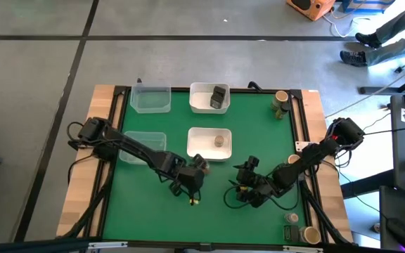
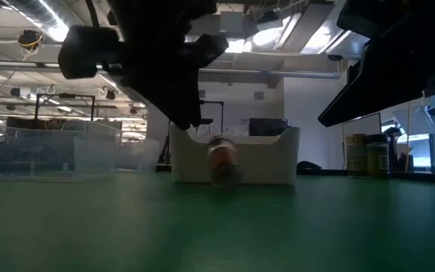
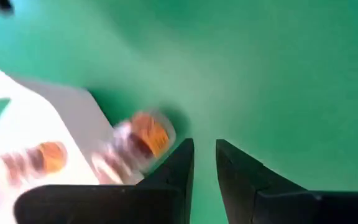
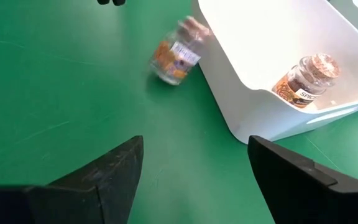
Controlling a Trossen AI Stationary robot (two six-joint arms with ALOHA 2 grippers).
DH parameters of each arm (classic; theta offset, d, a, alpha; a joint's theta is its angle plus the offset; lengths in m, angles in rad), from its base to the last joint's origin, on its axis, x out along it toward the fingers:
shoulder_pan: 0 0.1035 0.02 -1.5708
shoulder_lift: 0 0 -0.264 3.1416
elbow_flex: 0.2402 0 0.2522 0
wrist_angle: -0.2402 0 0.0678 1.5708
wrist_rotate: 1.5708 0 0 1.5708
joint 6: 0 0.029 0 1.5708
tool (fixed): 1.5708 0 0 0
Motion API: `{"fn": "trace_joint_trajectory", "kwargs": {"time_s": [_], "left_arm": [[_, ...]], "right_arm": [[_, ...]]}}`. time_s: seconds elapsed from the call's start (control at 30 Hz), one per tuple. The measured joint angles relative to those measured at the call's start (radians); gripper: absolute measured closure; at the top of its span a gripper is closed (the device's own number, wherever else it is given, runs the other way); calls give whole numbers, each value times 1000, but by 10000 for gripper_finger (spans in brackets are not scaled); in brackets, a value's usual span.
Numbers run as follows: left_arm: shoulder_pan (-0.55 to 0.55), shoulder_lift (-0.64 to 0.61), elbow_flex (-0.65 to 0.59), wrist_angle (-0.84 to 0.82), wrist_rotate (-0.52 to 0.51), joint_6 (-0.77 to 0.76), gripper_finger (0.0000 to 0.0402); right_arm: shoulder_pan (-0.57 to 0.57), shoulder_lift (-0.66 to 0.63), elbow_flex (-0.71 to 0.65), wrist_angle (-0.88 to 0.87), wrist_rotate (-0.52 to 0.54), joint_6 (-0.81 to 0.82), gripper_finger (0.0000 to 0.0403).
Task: Sort spices by type
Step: Put the top left brown seasoning bottle into the bottom white bin
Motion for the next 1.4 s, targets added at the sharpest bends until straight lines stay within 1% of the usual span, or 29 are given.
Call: {"fn": "trace_joint_trajectory", "kwargs": {"time_s": [0.1, 0.23, 0.33, 0.5, 0.63, 0.7, 0.8, 1.03, 1.4], "left_arm": [[8, 0, 0, -4, -1, -127, 343], [22, -3, 0, 9, -2, -241, 309], [32, -7, 0, 24, -1, -292, 270], [47, -6, 0, 85, 5, -325, 213], [64, -6, -12, 193, 75, -360, 188], [75, -6, -28, 237, 102, -378, 181], [90, -6, -57, 291, 106, -410, 177], [102, -6, -136, 436, 109, -439, 181], [101, 59, -187, 530, 114, -446, 182]], "right_arm": [[0, 0, 0, 0, 0, 0, 116], [-1, 0, 0, 0, 0, 0, 116], [0, 0, 0, 0, 0, 0, 116], [0, 0, 0, 0, 0, 0, 116], [0, 0, 0, -1, 0, 0, 116], [0, 0, 0, -1, 0, 0, 116], [0, 0, 0, -1, 0, 0, 116], [0, 0, 0, -2, 0, 0, 116], [0, 0, 0, -1, 0, 0, 116]]}}
